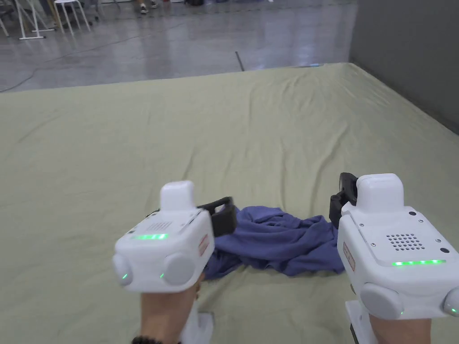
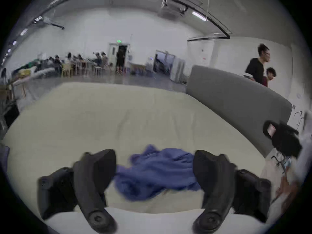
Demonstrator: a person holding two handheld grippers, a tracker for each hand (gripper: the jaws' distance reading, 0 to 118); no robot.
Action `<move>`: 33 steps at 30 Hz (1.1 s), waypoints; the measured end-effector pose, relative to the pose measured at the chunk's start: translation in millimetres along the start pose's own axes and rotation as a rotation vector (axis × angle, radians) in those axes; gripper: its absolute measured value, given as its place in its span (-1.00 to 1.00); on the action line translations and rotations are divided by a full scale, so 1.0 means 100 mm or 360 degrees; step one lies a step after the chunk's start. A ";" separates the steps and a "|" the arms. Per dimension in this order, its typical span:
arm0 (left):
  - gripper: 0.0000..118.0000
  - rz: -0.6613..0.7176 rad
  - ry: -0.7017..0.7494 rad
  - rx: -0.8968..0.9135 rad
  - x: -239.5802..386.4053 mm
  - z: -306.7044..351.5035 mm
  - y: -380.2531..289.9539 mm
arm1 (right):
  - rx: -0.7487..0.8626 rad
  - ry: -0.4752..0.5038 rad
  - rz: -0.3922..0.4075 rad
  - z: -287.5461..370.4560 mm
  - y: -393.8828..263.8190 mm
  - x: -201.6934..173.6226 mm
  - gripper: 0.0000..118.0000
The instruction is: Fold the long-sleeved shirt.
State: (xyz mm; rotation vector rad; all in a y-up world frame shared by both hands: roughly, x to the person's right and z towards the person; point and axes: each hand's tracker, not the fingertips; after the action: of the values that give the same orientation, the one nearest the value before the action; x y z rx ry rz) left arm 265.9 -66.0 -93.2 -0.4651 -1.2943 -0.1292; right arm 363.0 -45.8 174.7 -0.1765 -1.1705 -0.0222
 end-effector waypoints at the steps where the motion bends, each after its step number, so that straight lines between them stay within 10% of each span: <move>1: 0.47 -0.0018 0.0017 0.0038 -0.09 0.15 -0.09 | 0.0005 0.0025 -0.0004 0.02 0.00 -0.03 -0.96; 4: -0.92 -0.0113 0.0238 0.0099 -0.27 0.49 -0.32 | 0.0016 0.0063 -0.0012 0.08 -0.03 -0.16 -0.96; 7: -1.00 -0.0048 0.0337 0.0120 -0.43 0.67 -0.50 | 0.0015 0.0069 0.0008 0.10 -0.08 -0.22 -0.96; 16: -0.94 0.0024 0.0220 -0.0067 -0.43 0.41 -0.23 | -0.0004 0.0060 0.0021 0.12 -0.04 -0.20 -0.96; 17: -0.63 0.0050 0.0206 -0.0139 -0.45 0.28 -0.16 | -0.0010 0.0056 0.0024 0.11 -0.04 -0.18 -0.96; 19: 0.73 0.0075 0.0199 -0.0298 -0.49 -0.03 -0.05 | -0.0025 0.0051 0.0020 0.09 -0.06 -0.15 -0.96; 21: 0.86 0.0115 0.0144 -0.0539 -0.62 -0.48 -0.01 | -0.0038 0.0042 0.0013 0.06 -0.10 -0.13 -0.96; 29: 0.78 0.0083 0.0101 -0.1146 -0.70 -1.70 -0.40 | -0.0139 -0.0003 -0.0009 -0.08 -0.27 0.00 -0.96; 33: -0.14 -0.0008 0.0100 -0.1038 -0.53 -1.59 -0.52 | -0.0185 -0.0024 -0.0012 -0.14 -0.32 0.04 -0.96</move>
State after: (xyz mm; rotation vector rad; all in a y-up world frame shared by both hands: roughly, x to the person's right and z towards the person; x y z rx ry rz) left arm 375.5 -185.0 -160.8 -1.0030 -1.1741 -0.5750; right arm 373.9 -78.9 177.2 -0.2754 -1.1853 -0.0956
